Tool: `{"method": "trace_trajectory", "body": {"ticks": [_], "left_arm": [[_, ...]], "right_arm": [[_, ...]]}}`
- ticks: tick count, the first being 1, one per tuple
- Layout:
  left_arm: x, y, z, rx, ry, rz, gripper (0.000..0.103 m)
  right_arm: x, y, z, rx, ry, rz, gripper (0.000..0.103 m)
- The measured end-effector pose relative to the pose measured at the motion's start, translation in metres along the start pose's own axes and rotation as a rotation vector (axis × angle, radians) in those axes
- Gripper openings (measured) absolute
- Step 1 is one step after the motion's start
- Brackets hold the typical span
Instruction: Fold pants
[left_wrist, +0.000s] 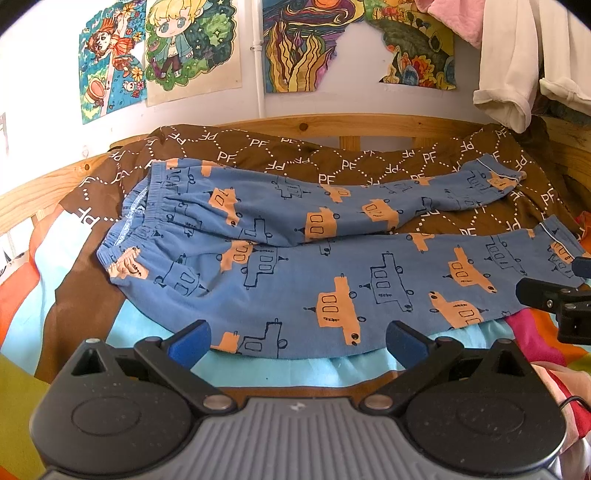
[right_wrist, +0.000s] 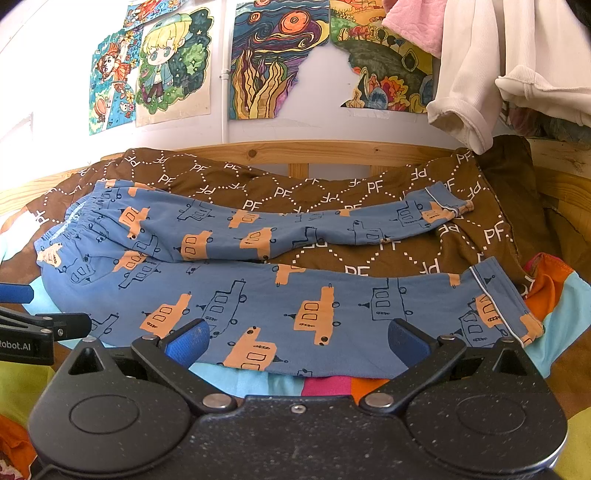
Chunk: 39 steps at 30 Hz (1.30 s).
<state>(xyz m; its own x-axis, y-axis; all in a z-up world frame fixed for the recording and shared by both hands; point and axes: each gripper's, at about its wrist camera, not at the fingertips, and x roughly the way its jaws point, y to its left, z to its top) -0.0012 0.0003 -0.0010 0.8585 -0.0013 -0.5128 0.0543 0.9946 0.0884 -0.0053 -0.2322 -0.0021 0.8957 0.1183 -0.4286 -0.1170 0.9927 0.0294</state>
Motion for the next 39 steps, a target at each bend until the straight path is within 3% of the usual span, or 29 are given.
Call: {"method": "trace_trajectory", "body": {"ticks": [19, 25, 29, 32, 39], "left_arm": [[0.006, 0.001, -0.001, -0.005, 0.034, 0.001, 0.103], [0.017, 0.006, 0.008, -0.017, 0.045, -0.036, 0.103], [0.029, 0.019, 0.029, -0.043, 0.029, -0.029, 0.103], [0.041, 0.033, 0.057, -0.075, 0.013, -0.041, 0.103], [0.097, 0.064, 0.133, -0.117, 0.025, -0.046, 0.103]], "right_arm": [[0.002, -0.002, 0.000, 0.009, 0.016, -0.001, 0.102], [0.003, -0.005, 0.004, 0.027, 0.019, 0.012, 0.102], [0.007, -0.011, 0.014, 0.013, 0.011, 0.038, 0.102], [0.015, -0.020, 0.027, -0.008, 0.019, 0.121, 0.102], [0.061, -0.055, 0.072, -0.032, 0.132, 0.313, 0.102]]}}
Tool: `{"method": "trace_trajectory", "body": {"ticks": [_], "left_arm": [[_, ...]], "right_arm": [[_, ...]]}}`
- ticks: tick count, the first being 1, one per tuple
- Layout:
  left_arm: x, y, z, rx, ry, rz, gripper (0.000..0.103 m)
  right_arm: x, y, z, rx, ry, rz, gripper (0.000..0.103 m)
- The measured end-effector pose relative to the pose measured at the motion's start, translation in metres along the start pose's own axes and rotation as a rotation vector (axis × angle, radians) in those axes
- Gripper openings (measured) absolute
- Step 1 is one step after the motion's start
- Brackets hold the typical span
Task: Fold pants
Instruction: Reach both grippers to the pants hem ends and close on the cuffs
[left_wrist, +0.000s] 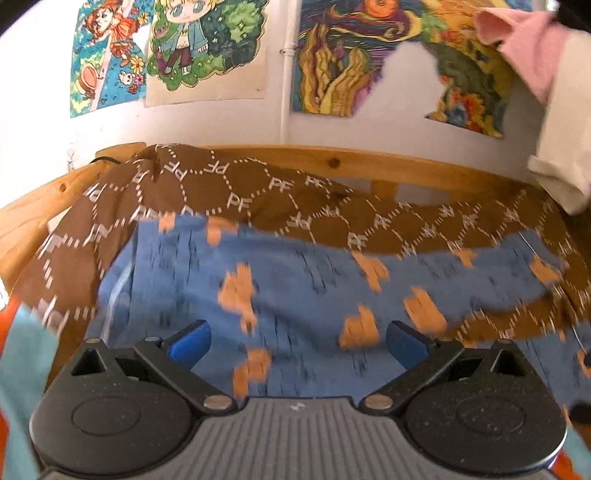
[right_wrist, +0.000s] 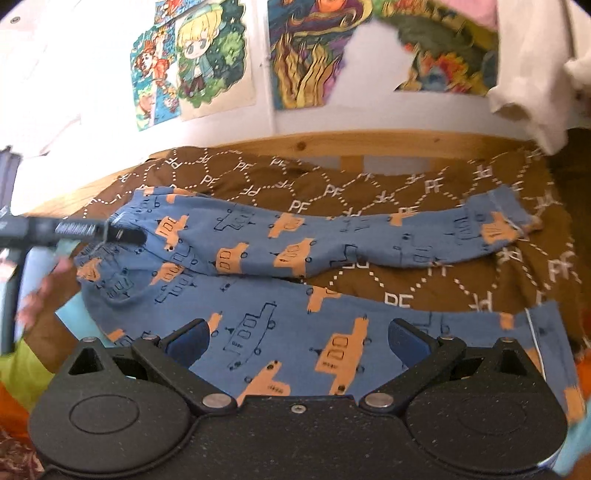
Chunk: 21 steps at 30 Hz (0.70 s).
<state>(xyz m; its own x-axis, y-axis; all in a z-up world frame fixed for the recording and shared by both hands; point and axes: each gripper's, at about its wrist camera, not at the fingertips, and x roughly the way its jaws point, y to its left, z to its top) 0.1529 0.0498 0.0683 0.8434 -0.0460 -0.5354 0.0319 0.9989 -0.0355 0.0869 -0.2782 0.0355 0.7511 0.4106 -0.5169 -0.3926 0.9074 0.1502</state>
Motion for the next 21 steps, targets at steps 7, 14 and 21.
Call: {"method": "trace_trajectory", "body": {"ticks": [7, 14, 21], "left_arm": [[0.056, 0.024, 0.067, 0.083, -0.008, 0.063, 0.103], [0.109, 0.028, 0.102, 0.288, 0.063, 0.101, 0.103], [0.144, 0.024, 0.108, 0.446, 0.145, 0.073, 0.101]], "right_arm": [[0.049, -0.045, 0.054, -0.100, 0.058, -0.009, 0.102], [0.115, -0.090, 0.116, -0.160, 0.048, -0.011, 0.102], [0.206, -0.109, 0.163, -0.260, 0.182, 0.124, 0.102]]}}
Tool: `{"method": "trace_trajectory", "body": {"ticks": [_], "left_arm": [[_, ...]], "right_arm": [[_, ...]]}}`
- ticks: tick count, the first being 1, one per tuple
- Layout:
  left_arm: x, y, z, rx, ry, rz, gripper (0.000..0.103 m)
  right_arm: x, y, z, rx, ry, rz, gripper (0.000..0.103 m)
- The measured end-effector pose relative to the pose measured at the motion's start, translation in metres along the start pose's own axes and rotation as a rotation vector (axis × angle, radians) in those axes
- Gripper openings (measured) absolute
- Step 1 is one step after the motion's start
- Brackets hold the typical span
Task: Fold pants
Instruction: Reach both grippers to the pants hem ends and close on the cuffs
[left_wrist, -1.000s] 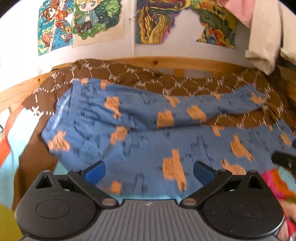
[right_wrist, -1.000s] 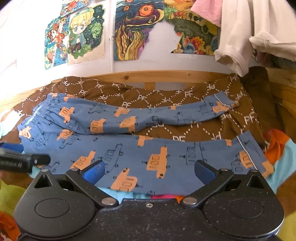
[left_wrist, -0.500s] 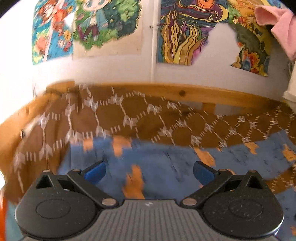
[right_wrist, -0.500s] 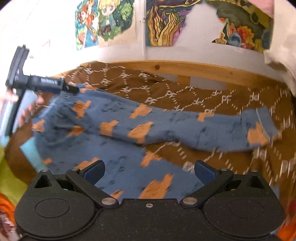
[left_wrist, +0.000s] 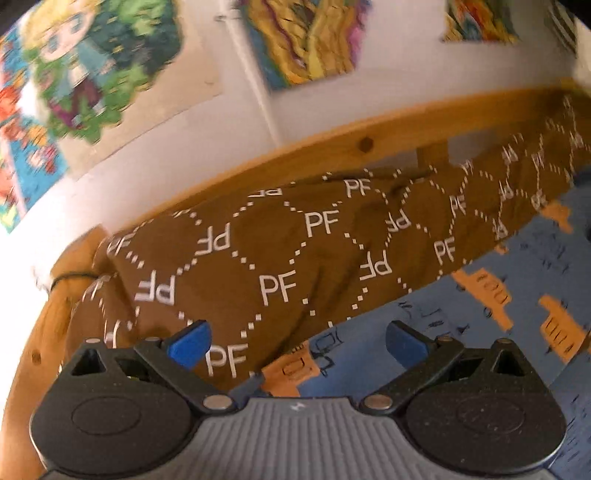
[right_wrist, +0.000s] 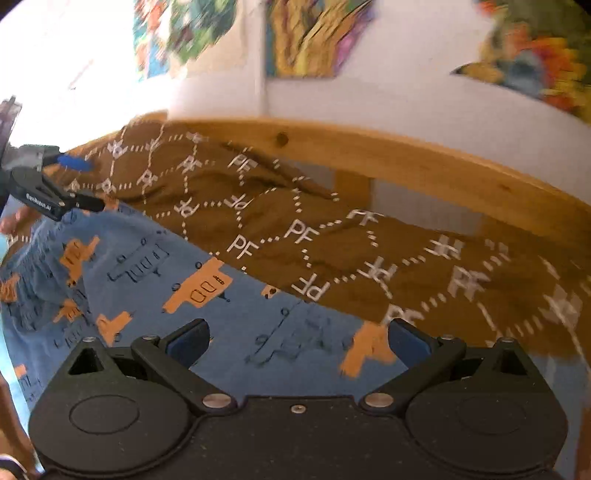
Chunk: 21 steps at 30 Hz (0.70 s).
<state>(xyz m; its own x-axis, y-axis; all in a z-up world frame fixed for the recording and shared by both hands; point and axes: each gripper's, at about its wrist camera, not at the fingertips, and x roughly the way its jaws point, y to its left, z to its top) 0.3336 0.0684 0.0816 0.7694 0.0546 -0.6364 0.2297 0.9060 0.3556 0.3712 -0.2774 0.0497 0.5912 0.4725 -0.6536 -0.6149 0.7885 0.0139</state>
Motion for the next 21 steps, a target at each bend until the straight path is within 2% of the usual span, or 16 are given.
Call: {"method": "trace_trajectory", "body": {"ticks": [2, 4, 6, 10, 13, 14, 15, 16, 17, 18, 20, 21], "left_arm": [[0.003, 0.001, 0.002, 0.035, -0.004, -0.007, 0.096], [0.007, 0.004, 0.003, 0.039, 0.007, -0.013, 0.089], [0.012, 0.009, 0.005, 0.033, 0.025, -0.031, 0.078], [0.020, 0.014, 0.001, 0.059, 0.065, -0.095, 0.070], [0.026, 0.014, -0.005, 0.094, 0.108, -0.129, 0.054], [0.029, 0.012, -0.007, 0.113, 0.131, -0.132, 0.046], [0.032, 0.009, -0.010, 0.143, 0.152, -0.119, 0.037], [0.033, 0.004, -0.012, 0.175, 0.158, -0.096, 0.034], [0.033, 0.000, -0.014, 0.208, 0.154, -0.074, 0.024], [0.033, -0.003, -0.015, 0.233, 0.153, -0.056, 0.010], [0.034, -0.006, -0.017, 0.245, 0.166, -0.048, 0.005], [0.033, -0.008, -0.018, 0.254, 0.163, -0.037, 0.003]], "right_arm": [[0.018, -0.007, 0.008, -0.031, 0.034, 0.003, 0.097], [0.036, -0.017, 0.016, -0.047, 0.073, 0.001, 0.083], [0.047, -0.024, 0.018, -0.050, 0.094, -0.010, 0.078], [0.060, -0.039, 0.022, -0.047, 0.140, 0.036, 0.075], [0.064, -0.042, 0.023, -0.070, 0.180, 0.081, 0.075], [0.067, -0.043, 0.022, -0.089, 0.210, 0.089, 0.075], [0.071, -0.042, 0.021, -0.105, 0.239, 0.086, 0.075], [0.076, -0.041, 0.019, -0.118, 0.264, 0.078, 0.075], [0.080, -0.041, 0.017, -0.132, 0.290, 0.071, 0.074], [0.084, -0.042, 0.015, -0.139, 0.303, 0.070, 0.074], [0.085, -0.041, 0.014, -0.129, 0.304, 0.073, 0.068], [0.085, -0.040, 0.014, -0.125, 0.302, 0.081, 0.055]]}}
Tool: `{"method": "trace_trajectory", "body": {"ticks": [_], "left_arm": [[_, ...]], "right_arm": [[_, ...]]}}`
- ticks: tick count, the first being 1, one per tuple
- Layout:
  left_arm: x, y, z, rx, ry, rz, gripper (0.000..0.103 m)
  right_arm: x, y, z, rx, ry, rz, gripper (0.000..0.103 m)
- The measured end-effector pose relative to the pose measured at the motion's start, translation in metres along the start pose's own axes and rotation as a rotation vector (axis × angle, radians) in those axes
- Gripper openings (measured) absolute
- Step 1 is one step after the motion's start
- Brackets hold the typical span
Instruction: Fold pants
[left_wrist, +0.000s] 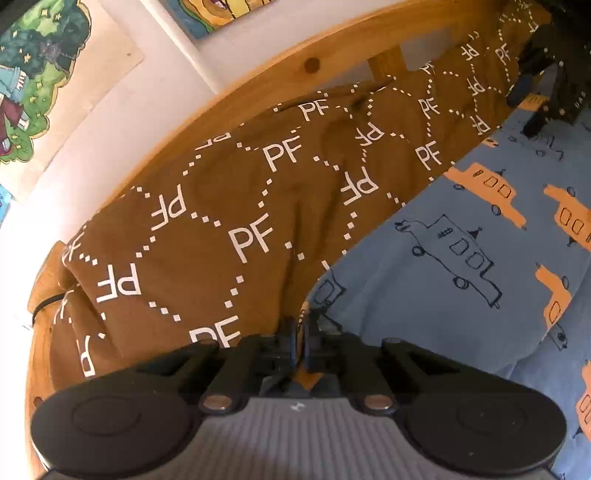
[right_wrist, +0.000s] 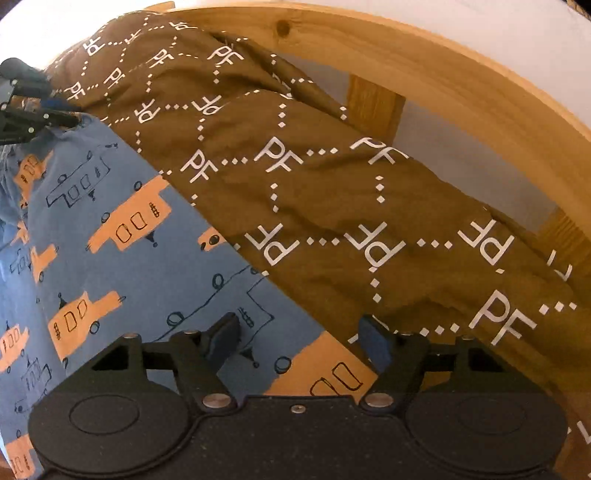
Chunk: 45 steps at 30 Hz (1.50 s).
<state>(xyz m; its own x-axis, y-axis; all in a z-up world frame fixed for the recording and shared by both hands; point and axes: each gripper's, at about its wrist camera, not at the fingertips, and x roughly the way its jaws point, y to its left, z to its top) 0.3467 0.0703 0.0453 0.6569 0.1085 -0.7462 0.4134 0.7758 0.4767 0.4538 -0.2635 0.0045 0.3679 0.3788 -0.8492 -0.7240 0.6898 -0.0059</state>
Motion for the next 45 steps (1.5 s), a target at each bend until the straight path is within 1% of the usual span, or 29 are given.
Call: {"method": "trace_trajectory", "body": {"ticks": [1, 3, 4, 5, 6, 7, 9, 13, 15, 17, 19, 21, 23, 25, 26, 27, 28, 29, 30, 31, 32, 34, 37, 38, 40, 41, 42, 43, 45], "left_arm": [[0.000, -0.003, -0.001, 0.008, -0.002, 0.010, 0.002], [-0.002, -0.005, -0.001, 0.007, -0.012, 0.033, 0.001], [-0.003, -0.006, -0.002, -0.004, -0.017, 0.041, 0.001], [-0.005, -0.005, -0.002, -0.020, -0.027, 0.048, 0.001], [-0.007, -0.004, -0.003, -0.040, -0.036, 0.058, 0.001], [-0.010, -0.003, -0.003, -0.056, -0.047, 0.066, 0.000], [-0.018, 0.001, -0.002, -0.092, -0.071, 0.086, 0.001], [-0.033, 0.010, 0.003, -0.149, -0.137, 0.138, 0.001], [-0.034, 0.016, 0.008, -0.190, -0.153, 0.162, 0.001], [-0.031, 0.020, 0.013, -0.219, -0.149, 0.192, 0.001], [-0.023, 0.022, 0.018, -0.235, -0.116, 0.211, 0.001], [-0.012, 0.024, 0.022, -0.250, -0.071, 0.211, 0.001], [-0.002, 0.023, 0.021, -0.257, -0.043, 0.205, 0.002], [0.007, 0.025, 0.019, -0.262, -0.027, 0.178, 0.006], [0.008, 0.028, 0.018, -0.269, -0.029, 0.167, 0.008], [0.007, 0.032, 0.014, -0.277, -0.039, 0.149, 0.015], [0.004, 0.036, 0.010, -0.284, -0.054, 0.130, 0.022], [-0.001, 0.041, 0.007, -0.292, -0.073, 0.120, 0.038], [-0.006, 0.046, 0.003, -0.296, -0.096, 0.106, 0.052], [-0.012, 0.052, -0.001, -0.299, -0.118, 0.083, 0.055], [-0.017, 0.058, -0.005, -0.303, -0.135, 0.064, 0.056], [-0.023, 0.068, -0.010, -0.309, -0.151, 0.035, 0.056], [-0.027, 0.077, -0.015, -0.313, -0.161, -0.003, 0.057], [-0.027, 0.079, -0.016, -0.303, -0.154, -0.012, 0.057], [-0.027, 0.078, -0.019, -0.267, -0.130, -0.026, 0.057], [-0.027, 0.076, -0.019, -0.249, -0.121, -0.037, 0.057], [-0.027, 0.074, -0.020, -0.231, -0.116, -0.051, 0.057], [-0.025, 0.073, -0.020, -0.220, -0.110, -0.054, 0.057], [-0.023, 0.069, -0.020, -0.204, -0.102, -0.078, 0.057]], "right_arm": [[0.000, 0.002, 0.000, 0.004, 0.000, 0.004, 0.048], [-0.002, 0.009, 0.000, -0.010, 0.006, 0.004, 0.027], [-0.003, 0.013, 0.000, -0.022, 0.008, 0.001, 0.018], [-0.004, 0.016, 0.000, -0.029, 0.008, -0.009, 0.016], [-0.006, 0.019, -0.001, -0.037, 0.005, -0.023, 0.011], [-0.008, 0.022, 0.000, -0.042, -0.002, -0.042, 0.004], [-0.015, 0.028, 0.003, -0.058, -0.034, -0.091, 0.002], [-0.034, 0.034, 0.013, -0.083, -0.132, -0.190, 0.001], [-0.039, 0.032, 0.020, -0.080, -0.175, -0.226, 0.001], [-0.040, 0.029, 0.029, -0.055, -0.227, -0.273, 0.001], [-0.036, 0.024, 0.039, -0.034, -0.254, -0.304, 0.001], [-0.022, 0.022, 0.048, -0.014, -0.241, -0.302, 0.001], [-0.002, 0.020, 0.051, -0.024, -0.204, -0.312, 0.001], [0.011, 0.019, 0.050, -0.015, -0.181, -0.306, 0.002], [0.013, 0.018, 0.049, -0.010, -0.182, -0.305, 0.002], [0.013, 0.017, 0.048, -0.007, -0.191, -0.305, 0.005], [0.010, 0.015, 0.048, -0.003, -0.200, -0.301, 0.014], [0.006, 0.013, 0.048, 0.004, -0.217, -0.285, 0.018], [0.003, 0.015, 0.046, 0.008, -0.234, -0.265, 0.025], [-0.002, 0.014, 0.048, 0.005, -0.252, -0.246, 0.032], [-0.004, 0.014, 0.049, -0.002, -0.268, -0.234, 0.036], [-0.008, 0.015, 0.054, -0.016, -0.286, -0.200, 0.047], [-0.001, 0.018, 0.062, -0.026, -0.283, -0.156, 0.054], [0.003, 0.020, 0.064, -0.026, -0.273, -0.141, 0.055], [0.015, 0.022, 0.068, -0.024, -0.229, -0.124, 0.065], [0.020, 0.023, 0.070, -0.027, -0.213, -0.121, 0.068], [0.021, 0.024, 0.069, -0.028, -0.204, -0.117, 0.073], [0.022, 0.025, 0.068, -0.027, -0.197, -0.116, 0.076], [0.029, 0.025, 0.072, -0.020, -0.183, -0.123, 0.076]]}}
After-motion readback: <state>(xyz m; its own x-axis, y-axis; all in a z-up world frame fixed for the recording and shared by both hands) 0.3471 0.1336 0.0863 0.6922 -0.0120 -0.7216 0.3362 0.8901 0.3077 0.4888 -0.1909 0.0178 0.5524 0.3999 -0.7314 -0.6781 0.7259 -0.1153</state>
